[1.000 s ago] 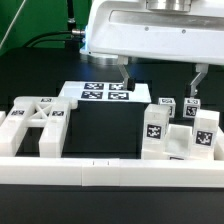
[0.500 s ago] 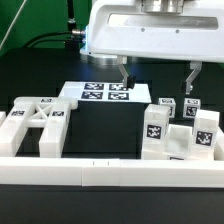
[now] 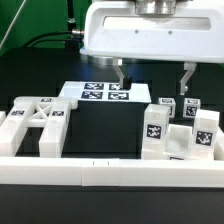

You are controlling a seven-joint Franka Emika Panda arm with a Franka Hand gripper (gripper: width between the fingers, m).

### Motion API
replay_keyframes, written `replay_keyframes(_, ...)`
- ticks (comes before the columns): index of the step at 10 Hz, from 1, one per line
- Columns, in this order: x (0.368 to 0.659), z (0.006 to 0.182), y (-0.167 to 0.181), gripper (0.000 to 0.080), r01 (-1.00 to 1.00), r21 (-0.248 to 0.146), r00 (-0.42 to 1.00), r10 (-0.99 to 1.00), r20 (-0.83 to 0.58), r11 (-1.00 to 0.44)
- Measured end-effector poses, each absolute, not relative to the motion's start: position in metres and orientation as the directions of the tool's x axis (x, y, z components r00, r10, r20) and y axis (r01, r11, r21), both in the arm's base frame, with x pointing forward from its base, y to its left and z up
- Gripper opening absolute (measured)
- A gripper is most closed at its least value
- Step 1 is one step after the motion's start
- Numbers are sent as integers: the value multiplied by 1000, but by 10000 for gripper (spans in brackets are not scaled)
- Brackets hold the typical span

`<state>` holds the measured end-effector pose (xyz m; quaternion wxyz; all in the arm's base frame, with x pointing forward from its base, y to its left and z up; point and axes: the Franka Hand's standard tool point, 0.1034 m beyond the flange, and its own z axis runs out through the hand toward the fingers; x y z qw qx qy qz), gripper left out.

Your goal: Assemble chair

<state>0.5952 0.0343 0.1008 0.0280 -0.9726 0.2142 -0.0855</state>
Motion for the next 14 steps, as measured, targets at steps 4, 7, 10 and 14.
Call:
replay_keyframes(4,594,96,35,649,-451,-105,875,-463,141,-886)
replay_keyframes(7,590,76,42,649,-455,-73,876,-461,143,-888)
replay_keyframes(10,588,53,41,649,-447,-39,880,-447,164,-894)
replay_keyframes(14,588,53,39,649,-440,-36,883,-439,167,-897)
